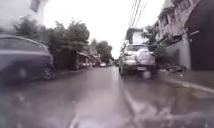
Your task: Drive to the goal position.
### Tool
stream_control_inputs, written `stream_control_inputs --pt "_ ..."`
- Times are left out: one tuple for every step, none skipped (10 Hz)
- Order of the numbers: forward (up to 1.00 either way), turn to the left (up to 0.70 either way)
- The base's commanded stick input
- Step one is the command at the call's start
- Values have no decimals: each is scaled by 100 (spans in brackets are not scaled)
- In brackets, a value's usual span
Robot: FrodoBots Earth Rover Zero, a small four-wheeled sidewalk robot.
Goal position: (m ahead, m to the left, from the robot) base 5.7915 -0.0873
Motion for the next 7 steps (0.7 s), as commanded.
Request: stream_control_inputs --pt "100 0" --pt "100 0" --pt "100 0" --pt "100 0" --pt "100 0" --pt "100 0" --pt "100 0"
